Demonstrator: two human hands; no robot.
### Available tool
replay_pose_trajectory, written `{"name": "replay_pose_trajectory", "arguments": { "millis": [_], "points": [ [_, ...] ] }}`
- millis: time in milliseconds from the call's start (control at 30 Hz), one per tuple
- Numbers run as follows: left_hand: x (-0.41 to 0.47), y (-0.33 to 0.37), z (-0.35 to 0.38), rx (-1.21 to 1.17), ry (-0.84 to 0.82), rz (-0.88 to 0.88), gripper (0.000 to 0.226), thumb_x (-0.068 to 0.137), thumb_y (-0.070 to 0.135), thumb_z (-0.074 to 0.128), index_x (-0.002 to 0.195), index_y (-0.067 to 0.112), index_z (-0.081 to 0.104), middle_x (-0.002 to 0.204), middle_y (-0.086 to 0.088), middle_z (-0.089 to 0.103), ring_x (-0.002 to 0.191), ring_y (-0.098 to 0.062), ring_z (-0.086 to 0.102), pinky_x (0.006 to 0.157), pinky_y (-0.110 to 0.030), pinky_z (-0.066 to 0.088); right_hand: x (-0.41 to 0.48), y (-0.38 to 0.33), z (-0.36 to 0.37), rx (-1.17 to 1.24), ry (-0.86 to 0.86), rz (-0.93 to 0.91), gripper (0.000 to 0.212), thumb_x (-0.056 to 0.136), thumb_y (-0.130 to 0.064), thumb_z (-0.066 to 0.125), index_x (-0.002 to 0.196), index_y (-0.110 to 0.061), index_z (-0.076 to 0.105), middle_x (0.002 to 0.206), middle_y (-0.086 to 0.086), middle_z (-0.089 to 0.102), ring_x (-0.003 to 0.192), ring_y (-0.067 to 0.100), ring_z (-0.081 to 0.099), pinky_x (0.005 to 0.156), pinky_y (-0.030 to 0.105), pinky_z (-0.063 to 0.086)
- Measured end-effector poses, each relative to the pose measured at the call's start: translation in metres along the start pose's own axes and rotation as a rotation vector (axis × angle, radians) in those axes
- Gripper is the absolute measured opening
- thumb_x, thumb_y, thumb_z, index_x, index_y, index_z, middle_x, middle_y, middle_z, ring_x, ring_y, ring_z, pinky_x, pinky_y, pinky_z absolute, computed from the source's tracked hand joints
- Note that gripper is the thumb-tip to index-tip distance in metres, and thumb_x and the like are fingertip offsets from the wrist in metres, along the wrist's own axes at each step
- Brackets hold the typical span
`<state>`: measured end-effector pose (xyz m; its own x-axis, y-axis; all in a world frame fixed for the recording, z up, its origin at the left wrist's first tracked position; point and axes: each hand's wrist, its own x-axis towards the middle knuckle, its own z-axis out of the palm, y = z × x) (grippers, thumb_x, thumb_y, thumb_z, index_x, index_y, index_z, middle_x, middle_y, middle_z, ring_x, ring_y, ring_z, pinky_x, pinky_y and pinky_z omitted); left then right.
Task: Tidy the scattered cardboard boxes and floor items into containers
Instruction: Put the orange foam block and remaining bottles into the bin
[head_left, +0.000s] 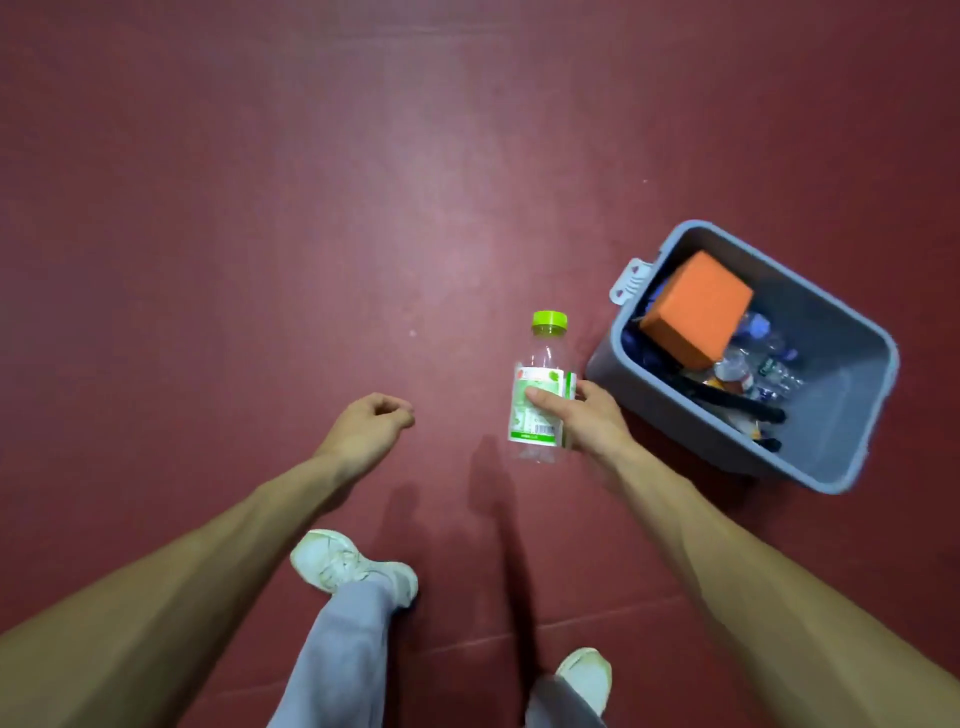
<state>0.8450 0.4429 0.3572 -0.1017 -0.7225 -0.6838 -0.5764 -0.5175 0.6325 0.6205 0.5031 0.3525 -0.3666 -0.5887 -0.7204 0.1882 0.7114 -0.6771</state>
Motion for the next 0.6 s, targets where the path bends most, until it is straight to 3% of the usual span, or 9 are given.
{"name": "replay_pose_trajectory", "arguments": {
  "millis": [67,167,233,367,467,600],
  "points": [
    [-0.023,0.028,0.050,0.038,-0.045,0.052,0.010,0.088,0.011,0.057,0.093,0.017,0.063,0.073,0.004,0.057,0.070,-0.012,0.048,0.060,-0.022,0.037,-0.018,0.015,-0.076,0.085,0.077,0.018,0.034,0.076,-0.020,0.078,0.105,-0.008,0.064,0.098,0.008,0.072,0.080,0.022,0.070,0.068,0.033,0.058],
    [-0.060,0.075,0.124,0.085,-0.131,0.117,0.011,0.089,0.010,0.055,0.097,0.014,0.062,0.087,-0.001,0.061,0.073,-0.013,0.052,0.058,-0.020,0.036,-0.051,0.034,-0.178,0.240,0.148,0.040,0.033,0.080,-0.022,0.074,0.107,-0.004,0.066,0.096,0.012,0.072,0.071,0.018,0.069,0.051,0.021,0.052],
    [-0.085,0.106,0.168,0.150,-0.208,0.172,0.014,0.089,0.011,0.056,0.101,0.013,0.063,0.092,-0.001,0.062,0.079,-0.013,0.055,0.059,-0.019,0.037,-0.072,0.047,-0.232,0.328,0.202,0.045,0.033,0.081,-0.022,0.073,0.108,-0.003,0.066,0.094,0.012,0.072,0.066,0.015,0.068,0.049,0.019,0.051],
    [-0.116,0.164,0.237,0.240,-0.305,0.263,0.018,0.089,0.014,0.057,0.104,0.011,0.066,0.090,0.001,0.064,0.085,-0.014,0.058,0.065,-0.019,0.041,-0.097,0.071,-0.311,0.504,0.290,0.026,0.028,0.082,-0.013,0.071,0.106,0.000,0.066,0.085,0.012,0.072,0.060,0.017,0.069,0.057,0.027,0.057],
    [-0.117,0.196,0.270,0.261,-0.348,0.303,0.012,0.089,0.014,0.057,0.097,0.016,0.065,0.083,0.006,0.062,0.083,-0.014,0.057,0.065,-0.019,0.040,-0.098,0.080,-0.342,0.561,0.323,0.058,0.017,0.082,-0.015,0.070,0.097,-0.008,0.066,0.069,0.004,0.073,0.058,0.018,0.069,0.060,0.030,0.055],
    [-0.085,0.225,0.292,0.269,-0.365,0.302,0.011,0.089,0.014,0.057,0.095,0.016,0.065,0.086,0.002,0.061,0.083,-0.016,0.057,0.065,-0.019,0.040,-0.069,0.072,-0.358,0.678,0.347,0.087,0.015,0.084,-0.018,0.069,0.097,-0.013,0.064,0.085,0.005,0.073,0.078,0.022,0.068,0.080,0.043,0.054]
  ]
}}
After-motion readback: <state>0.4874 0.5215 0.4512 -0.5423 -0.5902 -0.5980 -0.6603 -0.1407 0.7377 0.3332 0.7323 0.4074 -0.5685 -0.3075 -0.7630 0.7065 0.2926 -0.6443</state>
